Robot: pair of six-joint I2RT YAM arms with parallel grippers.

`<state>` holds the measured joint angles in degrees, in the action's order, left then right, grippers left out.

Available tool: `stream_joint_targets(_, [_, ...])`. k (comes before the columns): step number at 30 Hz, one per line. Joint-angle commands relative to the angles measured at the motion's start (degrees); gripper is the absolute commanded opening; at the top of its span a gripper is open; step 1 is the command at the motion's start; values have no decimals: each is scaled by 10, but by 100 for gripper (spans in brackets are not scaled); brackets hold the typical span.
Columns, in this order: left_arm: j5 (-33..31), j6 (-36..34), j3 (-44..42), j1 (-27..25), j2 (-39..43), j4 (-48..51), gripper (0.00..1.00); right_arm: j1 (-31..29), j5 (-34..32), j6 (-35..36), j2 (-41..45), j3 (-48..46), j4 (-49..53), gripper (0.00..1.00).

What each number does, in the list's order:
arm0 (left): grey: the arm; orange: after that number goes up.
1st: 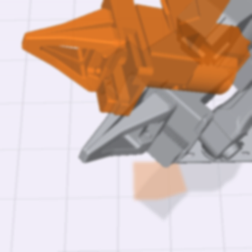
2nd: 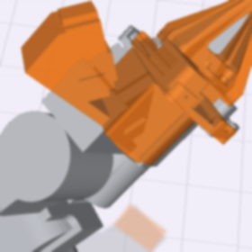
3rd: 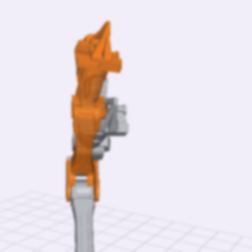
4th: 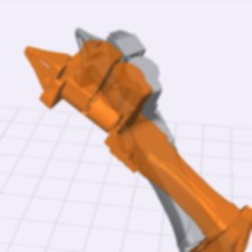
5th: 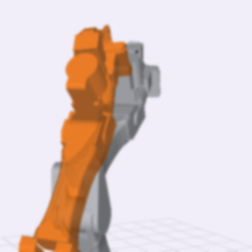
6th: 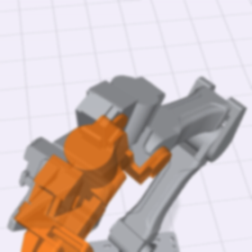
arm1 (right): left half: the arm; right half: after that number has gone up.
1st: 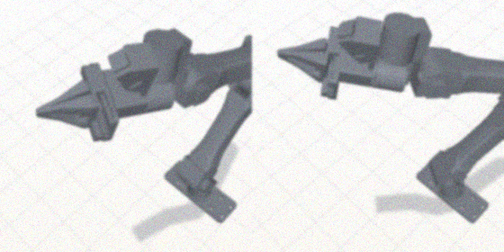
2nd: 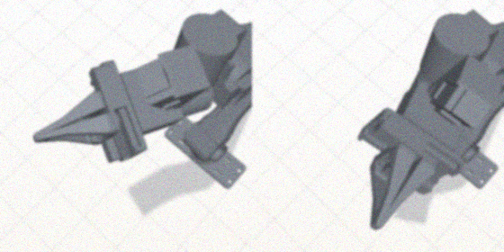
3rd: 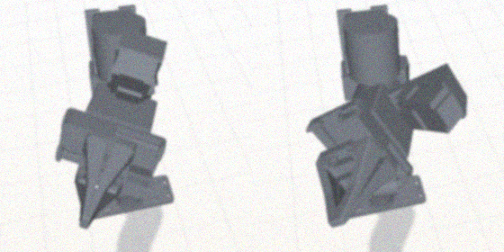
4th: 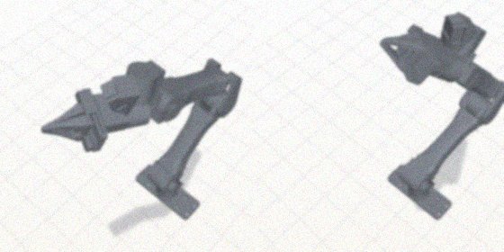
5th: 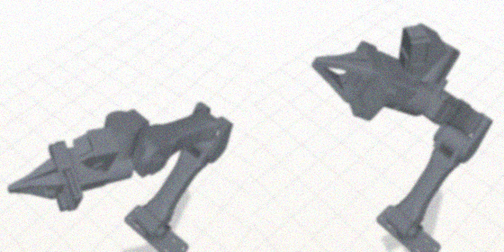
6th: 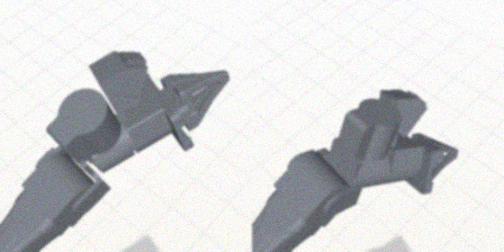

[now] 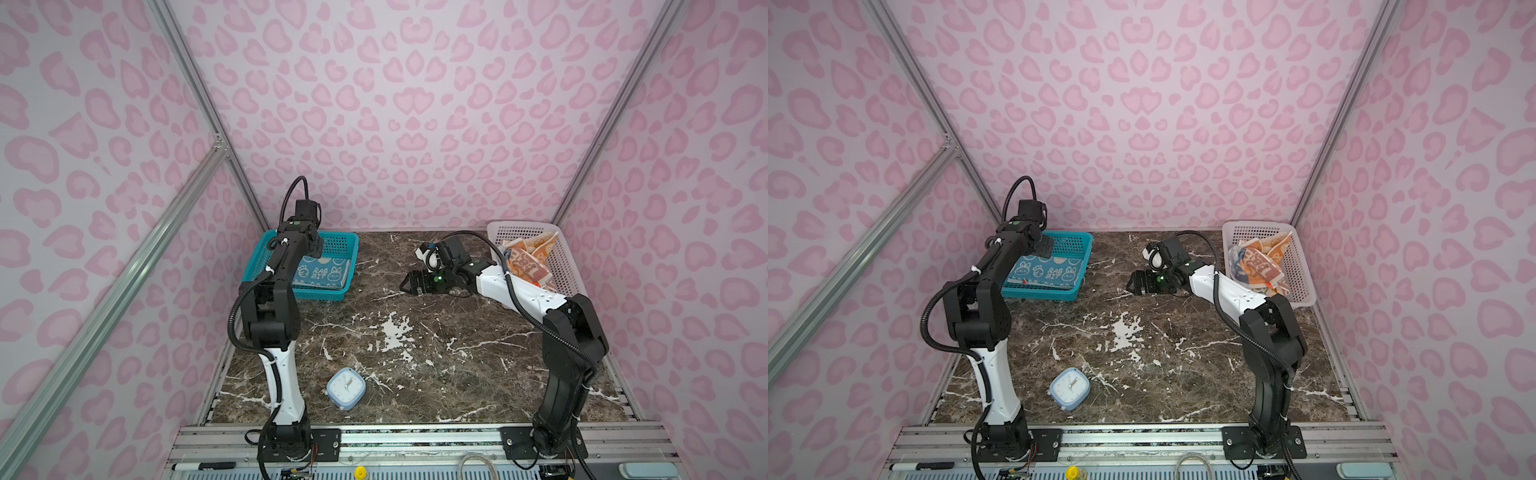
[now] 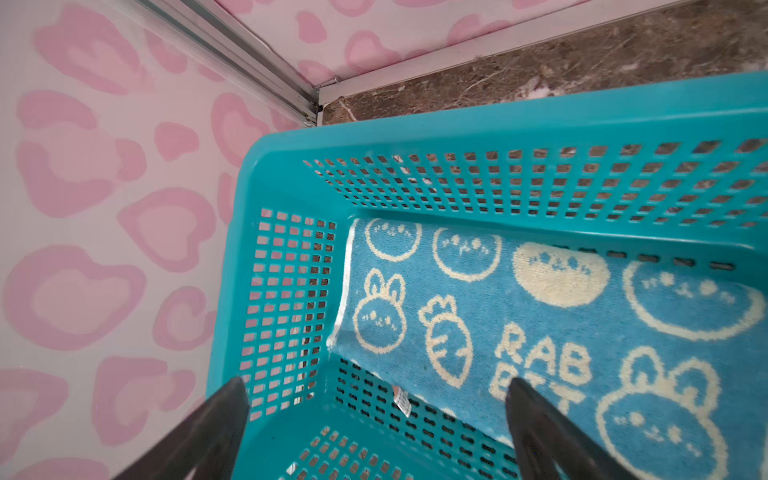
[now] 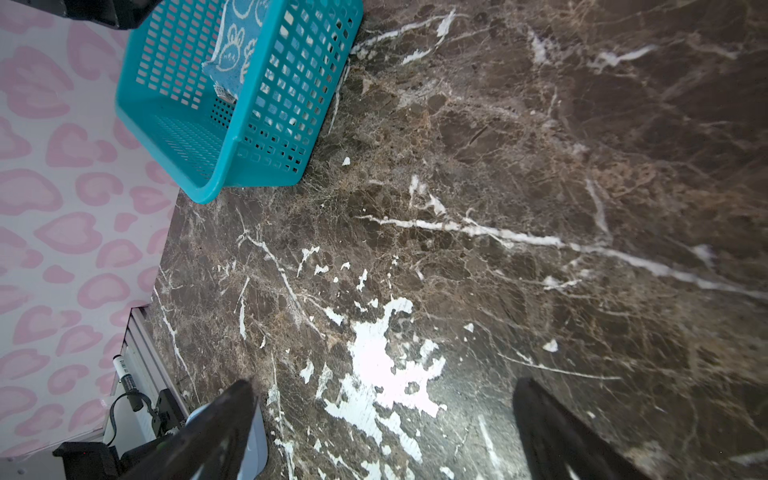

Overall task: Fold and stack the towels
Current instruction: 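Release the towel in the teal basket and raise the left gripper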

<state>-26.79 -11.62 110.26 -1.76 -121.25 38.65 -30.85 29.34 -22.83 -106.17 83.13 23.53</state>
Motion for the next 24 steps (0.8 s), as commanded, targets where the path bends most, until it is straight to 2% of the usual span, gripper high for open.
stream_joint_targets(1, [8, 6, 0, -15, 6, -4, 98, 7, -13, 10, 9, -1, -1, 99])
stream_joint_targets(17, [8, 7, 30, -136, 23, -3, 98, 98, -30, 26, 90, -65, 11, 99])
stream_joint_targets(24, [-6, -5, 76, -213, 17, 5, 98, 168, -81, 26, 143, -102, 24, 99])
